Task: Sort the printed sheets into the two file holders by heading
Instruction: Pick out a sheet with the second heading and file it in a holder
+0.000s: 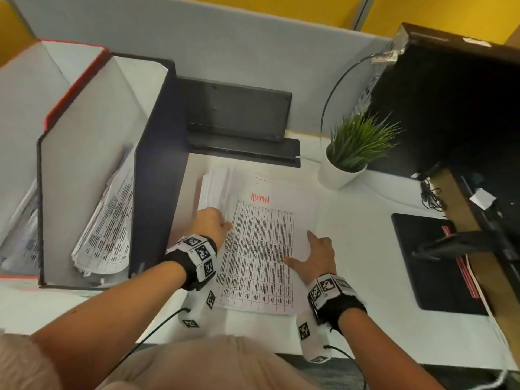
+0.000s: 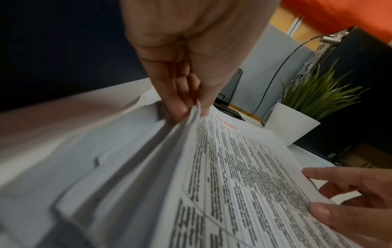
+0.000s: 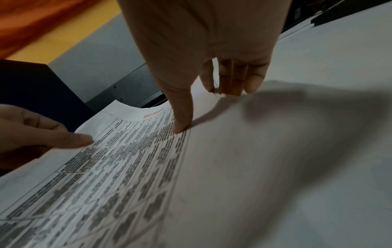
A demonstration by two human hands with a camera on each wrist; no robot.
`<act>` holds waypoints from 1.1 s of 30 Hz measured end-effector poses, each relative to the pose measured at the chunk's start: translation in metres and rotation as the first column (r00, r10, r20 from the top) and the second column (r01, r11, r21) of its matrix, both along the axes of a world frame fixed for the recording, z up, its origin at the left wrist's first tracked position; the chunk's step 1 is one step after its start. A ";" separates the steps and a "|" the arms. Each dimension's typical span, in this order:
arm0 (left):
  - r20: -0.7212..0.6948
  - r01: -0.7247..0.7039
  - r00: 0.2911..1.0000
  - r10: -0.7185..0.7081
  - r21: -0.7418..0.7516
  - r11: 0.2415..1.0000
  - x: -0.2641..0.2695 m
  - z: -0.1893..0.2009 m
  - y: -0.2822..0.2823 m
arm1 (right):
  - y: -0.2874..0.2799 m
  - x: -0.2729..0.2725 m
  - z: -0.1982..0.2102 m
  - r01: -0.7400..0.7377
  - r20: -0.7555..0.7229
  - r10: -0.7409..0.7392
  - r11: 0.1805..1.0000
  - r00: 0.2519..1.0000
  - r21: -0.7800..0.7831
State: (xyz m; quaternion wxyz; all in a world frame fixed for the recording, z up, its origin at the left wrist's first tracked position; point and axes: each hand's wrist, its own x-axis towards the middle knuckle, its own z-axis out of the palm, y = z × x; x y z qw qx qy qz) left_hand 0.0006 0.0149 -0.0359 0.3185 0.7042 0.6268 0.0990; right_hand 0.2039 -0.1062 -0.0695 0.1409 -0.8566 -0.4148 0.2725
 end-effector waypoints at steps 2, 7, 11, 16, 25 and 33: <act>-0.032 0.031 0.999 -0.030 0.012 0.999 -0.001 -0.001 -0.002 | 0.000 -0.001 0.001 -0.013 0.072 0.012 1.000 0.997 0.008; -0.039 0.116 0.993 -0.110 0.284 0.952 -0.005 0.003 -0.016 | 0.008 -0.002 0.000 0.008 -0.181 0.010 0.995 0.983 0.097; 0.327 0.029 0.935 -0.140 0.322 0.946 -0.006 0.005 -0.020 | 0.008 0.001 0.002 0.165 -0.401 -0.102 0.978 0.910 0.125; 0.528 -0.088 0.845 0.088 -0.026 0.996 -0.010 0.008 -0.014 | 0.007 0.012 0.013 0.373 -0.498 -0.250 0.913 0.830 0.163; 0.425 -0.197 0.860 0.282 -0.234 0.952 -0.003 0.012 0.014 | 0.001 0.016 0.004 0.385 -0.486 -0.220 0.882 0.846 0.272; 0.172 -0.240 0.943 0.286 -0.246 0.939 0.002 0.011 0.022 | -0.004 0.012 -0.004 0.376 -0.455 -0.198 0.862 0.868 0.340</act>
